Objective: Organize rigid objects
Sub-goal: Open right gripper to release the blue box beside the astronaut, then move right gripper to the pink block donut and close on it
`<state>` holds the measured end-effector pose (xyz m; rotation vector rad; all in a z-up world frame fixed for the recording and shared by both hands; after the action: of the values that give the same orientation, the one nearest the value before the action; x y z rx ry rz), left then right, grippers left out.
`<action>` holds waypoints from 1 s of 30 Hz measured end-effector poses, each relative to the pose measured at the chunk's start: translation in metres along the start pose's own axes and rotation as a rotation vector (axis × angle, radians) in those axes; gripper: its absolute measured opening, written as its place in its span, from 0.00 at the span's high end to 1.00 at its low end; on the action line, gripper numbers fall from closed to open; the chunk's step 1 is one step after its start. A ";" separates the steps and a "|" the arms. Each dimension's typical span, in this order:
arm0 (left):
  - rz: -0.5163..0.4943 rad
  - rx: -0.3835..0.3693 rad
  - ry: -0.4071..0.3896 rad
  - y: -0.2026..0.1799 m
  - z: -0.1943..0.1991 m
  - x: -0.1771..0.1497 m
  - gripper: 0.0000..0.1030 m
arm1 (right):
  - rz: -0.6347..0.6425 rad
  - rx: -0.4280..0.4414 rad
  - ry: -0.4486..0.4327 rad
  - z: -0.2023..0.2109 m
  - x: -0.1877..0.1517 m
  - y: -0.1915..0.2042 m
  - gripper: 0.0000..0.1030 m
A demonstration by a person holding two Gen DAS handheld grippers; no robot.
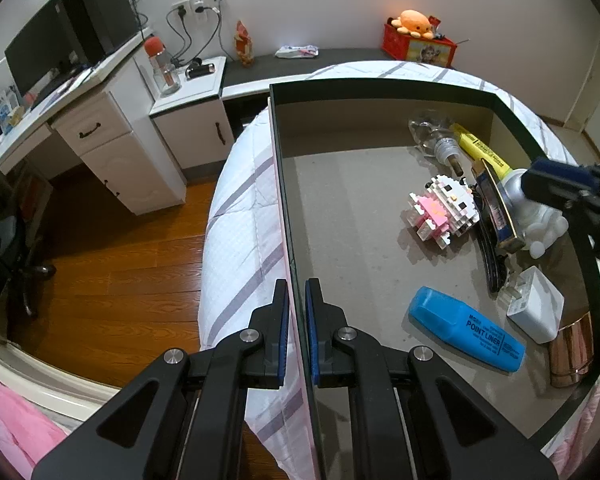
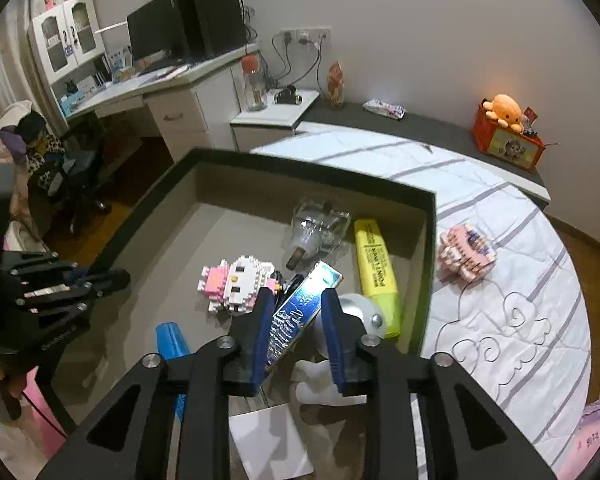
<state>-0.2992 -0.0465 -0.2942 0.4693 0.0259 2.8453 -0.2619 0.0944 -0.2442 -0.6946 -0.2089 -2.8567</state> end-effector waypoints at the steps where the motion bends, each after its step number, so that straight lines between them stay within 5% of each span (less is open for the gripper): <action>1: 0.000 0.000 0.003 0.000 -0.001 0.000 0.93 | -0.003 0.001 -0.006 0.003 0.001 -0.001 0.66; 11: 0.002 -0.002 0.007 0.001 -0.001 -0.002 0.93 | -0.028 -0.047 -0.081 0.037 0.001 -0.051 0.65; 21: 0.006 0.005 0.017 -0.001 -0.004 -0.004 0.92 | -0.174 -0.159 0.010 0.008 -0.030 -0.155 0.65; 30: 0.017 0.016 0.023 -0.003 -0.007 -0.005 0.92 | -0.191 -0.115 0.081 -0.027 -0.051 -0.175 0.65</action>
<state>-0.2964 -0.0443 -0.3021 0.4426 0.0497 2.8690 -0.2679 0.2671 -0.3074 -0.6081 -0.1053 -3.0935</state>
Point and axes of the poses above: each gripper's, at about its wrist camera, not at the fingertips, and z roughly against the way its jaws point, y to its left, x to its top, the point moved 9 cm from there along -z, roughly the way its jaws point, and after that the axes turned 11 degrees about y, right-handed, at the moved point
